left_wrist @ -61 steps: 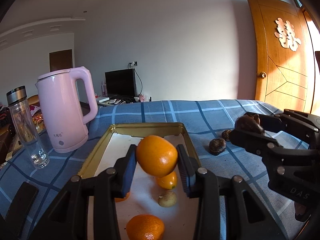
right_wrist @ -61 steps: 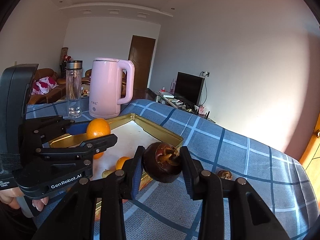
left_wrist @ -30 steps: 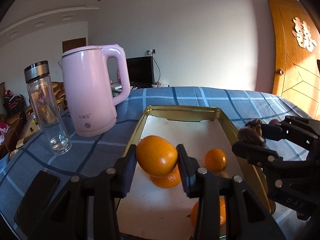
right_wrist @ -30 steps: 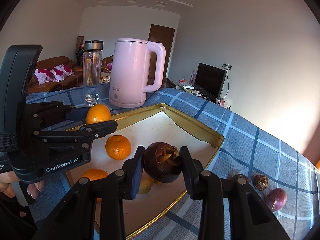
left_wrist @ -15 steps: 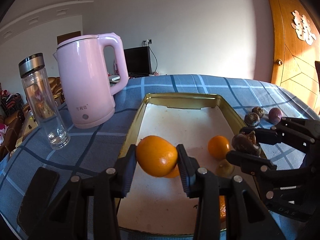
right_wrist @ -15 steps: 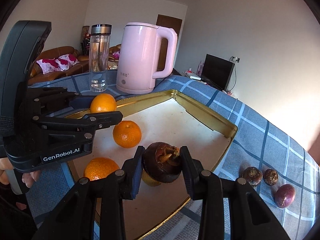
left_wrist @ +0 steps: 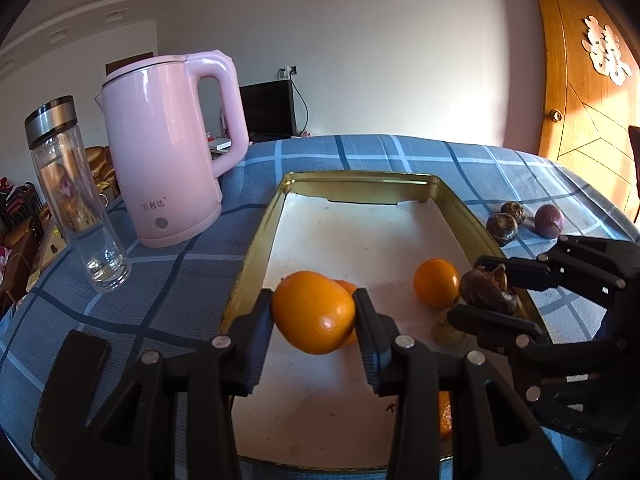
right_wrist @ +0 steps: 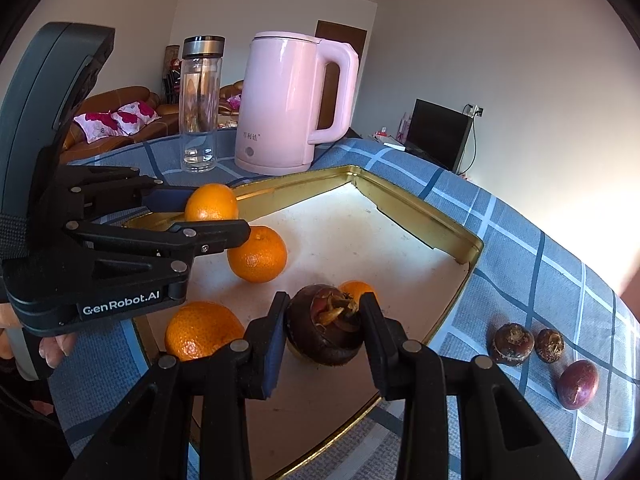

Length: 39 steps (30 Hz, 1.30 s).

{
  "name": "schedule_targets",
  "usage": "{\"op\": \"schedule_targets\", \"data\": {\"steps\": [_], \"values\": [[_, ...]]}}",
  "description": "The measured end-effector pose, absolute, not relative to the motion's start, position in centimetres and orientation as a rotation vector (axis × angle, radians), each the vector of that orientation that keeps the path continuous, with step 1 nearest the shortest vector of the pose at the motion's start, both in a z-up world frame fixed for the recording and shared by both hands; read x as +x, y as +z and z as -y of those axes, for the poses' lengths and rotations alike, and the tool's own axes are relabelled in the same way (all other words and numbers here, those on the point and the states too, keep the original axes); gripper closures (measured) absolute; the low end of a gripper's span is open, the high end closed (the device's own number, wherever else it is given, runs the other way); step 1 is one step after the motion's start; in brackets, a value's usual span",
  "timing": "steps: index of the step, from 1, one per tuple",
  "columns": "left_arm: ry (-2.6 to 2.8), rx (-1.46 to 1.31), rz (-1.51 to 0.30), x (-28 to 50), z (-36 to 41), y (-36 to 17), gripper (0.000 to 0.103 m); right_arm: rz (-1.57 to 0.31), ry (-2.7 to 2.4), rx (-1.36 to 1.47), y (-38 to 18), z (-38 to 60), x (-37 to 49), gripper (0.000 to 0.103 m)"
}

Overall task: Organize fruits
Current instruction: 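Lower both tools into the tray and open them to release the fruits, then grasp the red-purple fruit with the right tool while the left tool grasps a mangosteen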

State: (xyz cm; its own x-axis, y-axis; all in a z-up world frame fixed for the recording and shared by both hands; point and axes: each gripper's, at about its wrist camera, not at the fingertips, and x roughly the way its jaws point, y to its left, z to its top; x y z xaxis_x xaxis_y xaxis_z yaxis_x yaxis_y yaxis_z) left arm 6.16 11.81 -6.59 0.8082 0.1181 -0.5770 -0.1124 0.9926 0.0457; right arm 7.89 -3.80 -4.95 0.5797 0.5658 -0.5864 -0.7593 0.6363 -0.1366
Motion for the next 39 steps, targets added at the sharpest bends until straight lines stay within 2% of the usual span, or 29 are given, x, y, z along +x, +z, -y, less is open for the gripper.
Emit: {"op": "schedule_targets", "data": {"steps": [16,24,28,32,39], "values": [[0.145,0.019,-0.616,6.1,-11.9,-6.7,0.059,-0.555,0.810,-0.404,-5.2,3.5,8.1,0.065],[0.139,0.007,-0.553,5.4,-10.4,-4.9,0.028,-0.510,0.740,-0.382,-4.5,6.2,8.2,0.058],[0.103,0.019,-0.518,5.7,-7.9,-3.7,0.023,-0.485,0.672,-0.327,-3.5,10.0,9.0,0.054],[0.054,0.034,-0.492,6.7,-4.3,-2.9,0.009,-0.476,0.547,-0.268,-2.8,14.9,10.5,0.049],[-0.044,0.070,-0.473,9.2,2.6,-2.0,0.006,-0.514,0.283,-0.137,-2.4,23.0,13.8,0.045]]}}
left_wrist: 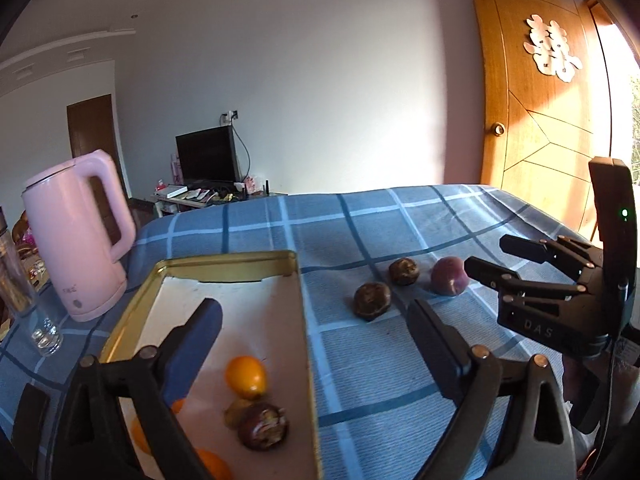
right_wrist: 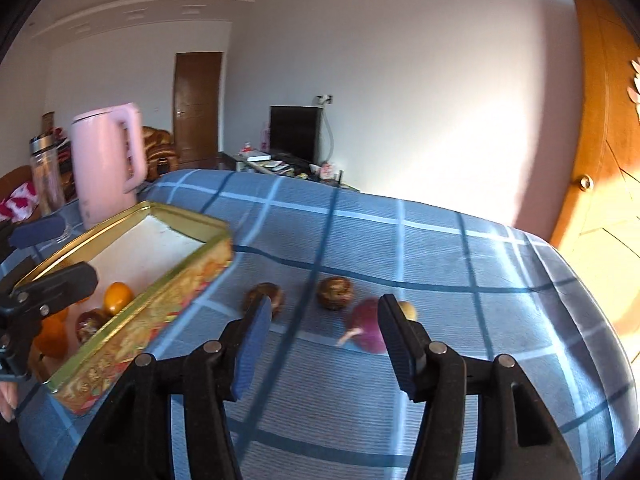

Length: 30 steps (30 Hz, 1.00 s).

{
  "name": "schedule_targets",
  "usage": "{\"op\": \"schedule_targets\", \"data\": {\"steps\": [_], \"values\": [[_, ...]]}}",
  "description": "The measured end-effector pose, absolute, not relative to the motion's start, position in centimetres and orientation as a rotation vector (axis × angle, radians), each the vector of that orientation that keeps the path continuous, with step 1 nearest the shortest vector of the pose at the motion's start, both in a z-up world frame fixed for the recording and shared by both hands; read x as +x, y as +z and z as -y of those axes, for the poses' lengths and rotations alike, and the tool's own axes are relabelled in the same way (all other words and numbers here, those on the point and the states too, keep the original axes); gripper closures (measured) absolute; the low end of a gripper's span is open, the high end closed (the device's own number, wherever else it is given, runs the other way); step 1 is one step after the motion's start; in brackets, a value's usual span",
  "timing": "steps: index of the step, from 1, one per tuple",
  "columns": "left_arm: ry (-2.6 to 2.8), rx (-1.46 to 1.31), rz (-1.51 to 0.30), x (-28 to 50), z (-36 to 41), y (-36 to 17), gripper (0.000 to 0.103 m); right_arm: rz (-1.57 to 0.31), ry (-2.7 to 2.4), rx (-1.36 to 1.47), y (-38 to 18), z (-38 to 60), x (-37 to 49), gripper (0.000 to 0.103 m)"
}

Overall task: Organize fruits
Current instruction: 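Grasp the red-purple fruit with the right tool while the left tool grasps a mangosteen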

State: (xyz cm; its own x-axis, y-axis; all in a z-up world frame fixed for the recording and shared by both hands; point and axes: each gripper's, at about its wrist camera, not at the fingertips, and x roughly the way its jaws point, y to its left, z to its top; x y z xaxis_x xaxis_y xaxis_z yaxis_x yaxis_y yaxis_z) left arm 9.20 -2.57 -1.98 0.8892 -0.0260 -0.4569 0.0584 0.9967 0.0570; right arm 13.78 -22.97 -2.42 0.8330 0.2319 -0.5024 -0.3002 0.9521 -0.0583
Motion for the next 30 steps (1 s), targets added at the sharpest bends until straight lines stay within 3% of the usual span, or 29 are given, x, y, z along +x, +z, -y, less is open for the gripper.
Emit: {"op": "schedule_targets", "data": {"steps": [8,24,27,30], "values": [[-0.036,0.125,-0.535,12.6,6.6,-4.3,0.003,-0.582,0.201,-0.096,-3.2,25.5,17.0,0.042],[0.037,0.093,-0.544,13.9,4.4,-4.7,0.000,-0.787,0.258,-0.116,-7.5,22.9,22.1,0.041],[0.012,0.102,-0.564,14.3,5.4,-5.2,0.000,-0.781,0.286,-0.120,-7.4,22.7,21.7,0.050],[0.000,0.106,-0.583,14.9,6.1,-5.5,0.000,-0.775,0.306,-0.132,-7.4,22.7,21.2,0.050]]}}
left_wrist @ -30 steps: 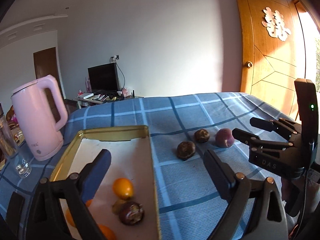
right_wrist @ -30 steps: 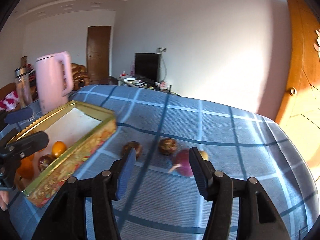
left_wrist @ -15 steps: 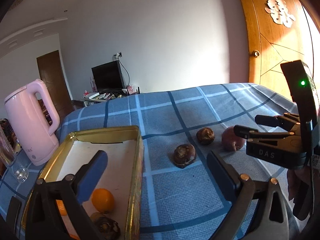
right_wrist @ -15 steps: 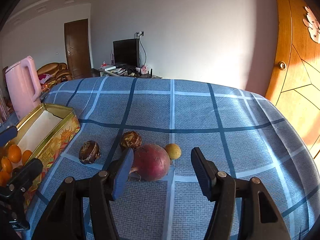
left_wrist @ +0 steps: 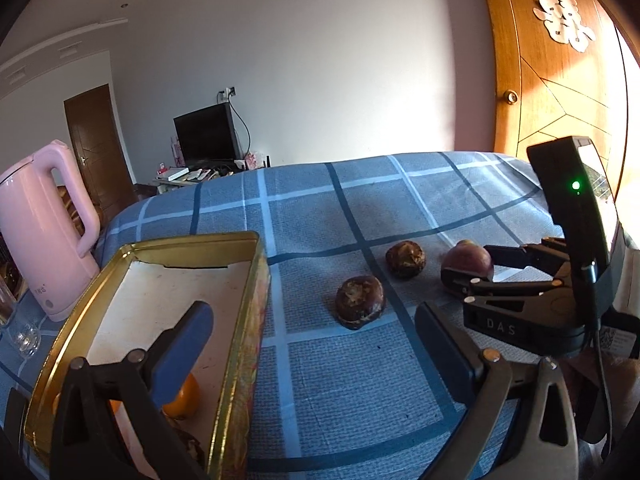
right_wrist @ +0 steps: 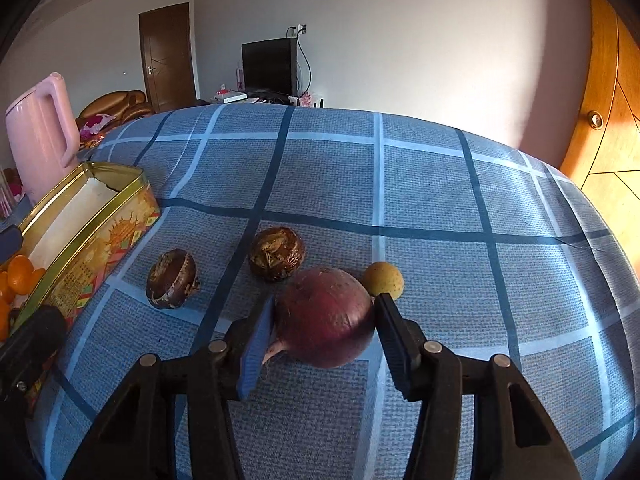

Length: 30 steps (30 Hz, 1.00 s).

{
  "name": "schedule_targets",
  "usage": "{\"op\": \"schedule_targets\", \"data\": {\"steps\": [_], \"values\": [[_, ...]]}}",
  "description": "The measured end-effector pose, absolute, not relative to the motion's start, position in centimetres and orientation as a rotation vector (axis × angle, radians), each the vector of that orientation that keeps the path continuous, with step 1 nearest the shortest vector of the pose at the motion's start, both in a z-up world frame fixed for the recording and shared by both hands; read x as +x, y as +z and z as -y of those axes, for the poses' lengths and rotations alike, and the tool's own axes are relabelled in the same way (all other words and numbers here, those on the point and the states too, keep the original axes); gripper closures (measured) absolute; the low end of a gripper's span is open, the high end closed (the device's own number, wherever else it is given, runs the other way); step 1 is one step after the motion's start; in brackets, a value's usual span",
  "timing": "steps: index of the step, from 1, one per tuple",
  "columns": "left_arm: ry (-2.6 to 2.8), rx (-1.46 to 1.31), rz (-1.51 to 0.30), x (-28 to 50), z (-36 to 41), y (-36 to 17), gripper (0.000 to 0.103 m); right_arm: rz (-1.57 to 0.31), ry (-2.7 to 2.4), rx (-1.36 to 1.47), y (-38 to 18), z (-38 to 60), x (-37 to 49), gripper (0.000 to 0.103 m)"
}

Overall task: Organize fruits
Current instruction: 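Grasp the red-purple fruit with the right tool while the left tool grasps a mangosteen, then lift the red-purple fruit and mangosteen off the cover with both tools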

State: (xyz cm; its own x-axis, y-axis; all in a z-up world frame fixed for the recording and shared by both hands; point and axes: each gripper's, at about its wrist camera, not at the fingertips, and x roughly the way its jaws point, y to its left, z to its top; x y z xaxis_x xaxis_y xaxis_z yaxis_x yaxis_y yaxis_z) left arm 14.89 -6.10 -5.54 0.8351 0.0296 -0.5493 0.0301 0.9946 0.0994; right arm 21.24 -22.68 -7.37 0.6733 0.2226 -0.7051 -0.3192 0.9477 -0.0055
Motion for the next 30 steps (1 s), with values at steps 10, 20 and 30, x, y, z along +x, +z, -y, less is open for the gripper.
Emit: {"op": "schedule_targets", "data": {"steps": [10,20,30], "values": [[-0.029,0.116,-0.649,17.5,8.0,-6.5,0.004,-0.627,0.239,-0.049,-5.5,25.9,18.7,0.050],[-0.058,0.123,-0.816,22.3,9.8,-9.1,0.023,-0.569,0.198,-0.045,-5.0,27.0,18.1,0.050],[-0.115,0.040,-0.896,24.2,9.0,-10.4,0.059,-0.555,0.208,-0.049,-5.0,27.1,17.8,0.050]]}}
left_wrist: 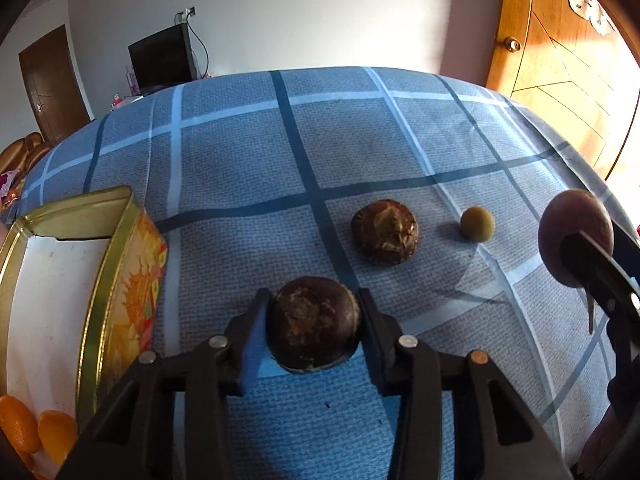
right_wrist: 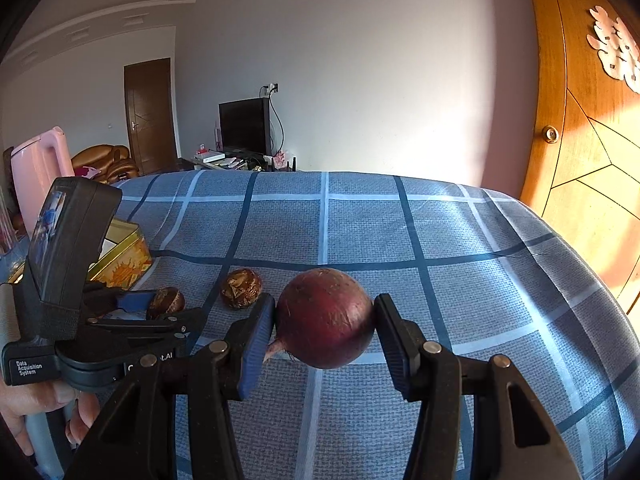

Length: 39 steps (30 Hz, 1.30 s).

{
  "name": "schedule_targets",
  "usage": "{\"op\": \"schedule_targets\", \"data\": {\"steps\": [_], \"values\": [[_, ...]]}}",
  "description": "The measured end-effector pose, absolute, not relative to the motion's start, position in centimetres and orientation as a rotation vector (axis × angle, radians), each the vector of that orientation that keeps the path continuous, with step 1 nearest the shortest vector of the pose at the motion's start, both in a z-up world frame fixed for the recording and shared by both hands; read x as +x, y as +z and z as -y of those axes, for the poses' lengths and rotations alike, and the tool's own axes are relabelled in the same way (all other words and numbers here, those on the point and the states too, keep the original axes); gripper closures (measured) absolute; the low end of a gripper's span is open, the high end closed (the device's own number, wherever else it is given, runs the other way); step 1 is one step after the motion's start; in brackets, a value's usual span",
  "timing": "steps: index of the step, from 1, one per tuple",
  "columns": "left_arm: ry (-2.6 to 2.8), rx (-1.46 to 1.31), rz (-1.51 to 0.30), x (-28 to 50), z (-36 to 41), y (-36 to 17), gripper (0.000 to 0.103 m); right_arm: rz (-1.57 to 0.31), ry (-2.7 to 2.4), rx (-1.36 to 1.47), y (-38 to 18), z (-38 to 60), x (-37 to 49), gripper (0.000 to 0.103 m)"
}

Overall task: Organize fruits
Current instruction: 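Lift the red-purple fruit and mangosteen off the cover with both tools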

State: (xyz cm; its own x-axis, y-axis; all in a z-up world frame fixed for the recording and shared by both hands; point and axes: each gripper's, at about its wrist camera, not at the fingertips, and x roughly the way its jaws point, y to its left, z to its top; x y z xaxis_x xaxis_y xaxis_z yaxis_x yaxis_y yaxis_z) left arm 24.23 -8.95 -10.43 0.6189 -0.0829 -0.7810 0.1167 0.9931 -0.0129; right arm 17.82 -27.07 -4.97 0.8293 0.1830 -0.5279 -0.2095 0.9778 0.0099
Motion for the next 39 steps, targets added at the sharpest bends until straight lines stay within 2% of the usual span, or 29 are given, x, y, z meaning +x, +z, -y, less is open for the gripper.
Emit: {"op": "schedule_targets", "data": {"steps": [21,39], "values": [[-0.097,0.061,-0.671,20.5,9.0,-7.6,0.059,-0.440,0.287,-0.070,-4.0,26.7,15.8,0.050],[-0.082,0.070,-0.567,18.0,8.8,-6.4,0.059,-0.353,0.331,-0.072,-3.3,26.4,13.6,0.050]]}}
